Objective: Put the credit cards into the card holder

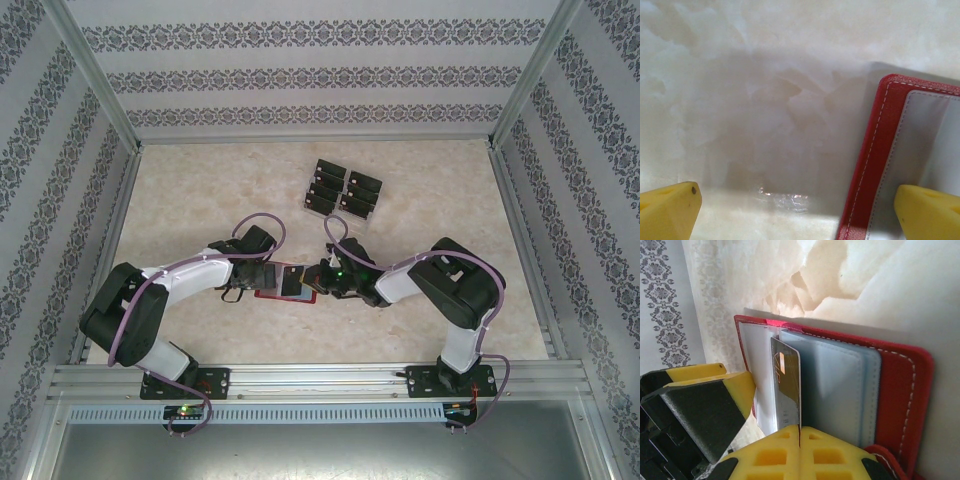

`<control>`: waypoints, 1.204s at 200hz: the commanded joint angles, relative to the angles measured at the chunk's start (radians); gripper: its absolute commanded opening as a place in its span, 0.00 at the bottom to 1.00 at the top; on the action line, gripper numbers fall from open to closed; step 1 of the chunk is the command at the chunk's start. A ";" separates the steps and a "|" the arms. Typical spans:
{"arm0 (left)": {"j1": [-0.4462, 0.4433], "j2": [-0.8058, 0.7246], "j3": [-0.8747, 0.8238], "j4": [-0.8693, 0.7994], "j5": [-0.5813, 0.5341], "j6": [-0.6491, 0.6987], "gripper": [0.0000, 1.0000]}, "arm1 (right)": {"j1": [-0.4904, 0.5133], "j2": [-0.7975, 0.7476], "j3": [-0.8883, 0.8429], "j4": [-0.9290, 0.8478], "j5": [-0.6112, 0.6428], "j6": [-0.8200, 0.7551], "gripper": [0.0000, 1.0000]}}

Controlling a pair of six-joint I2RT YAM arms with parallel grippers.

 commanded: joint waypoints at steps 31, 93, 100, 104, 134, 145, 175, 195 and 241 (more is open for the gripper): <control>-0.022 0.019 -0.033 -0.009 0.007 -0.010 1.00 | 0.027 0.010 0.010 -0.005 0.060 0.024 0.00; -0.024 0.018 -0.034 -0.008 0.007 -0.012 1.00 | 0.054 0.042 0.051 -0.009 0.045 0.022 0.00; -0.025 0.018 -0.034 -0.007 0.009 -0.012 1.00 | 0.056 0.044 0.054 -0.009 0.045 0.022 0.00; -0.025 0.018 -0.035 -0.008 0.009 -0.011 1.00 | 0.056 0.045 0.055 -0.010 0.044 0.022 0.00; -0.027 0.014 -0.033 -0.008 0.012 -0.012 1.00 | 0.062 0.060 0.067 -0.014 0.041 0.023 0.00; -0.026 0.014 -0.030 -0.011 0.012 -0.012 1.00 | 0.065 0.065 0.077 -0.022 0.041 0.022 0.00; -0.027 0.013 -0.023 -0.016 0.015 -0.012 1.00 | 0.077 0.077 0.102 -0.043 0.040 0.011 0.00; -0.027 0.013 -0.022 -0.016 0.017 -0.013 1.00 | 0.079 0.077 0.109 -0.054 0.036 0.004 0.00; -0.026 0.012 -0.018 -0.020 0.017 -0.013 1.00 | 0.079 0.031 0.099 -0.093 0.039 -0.024 0.34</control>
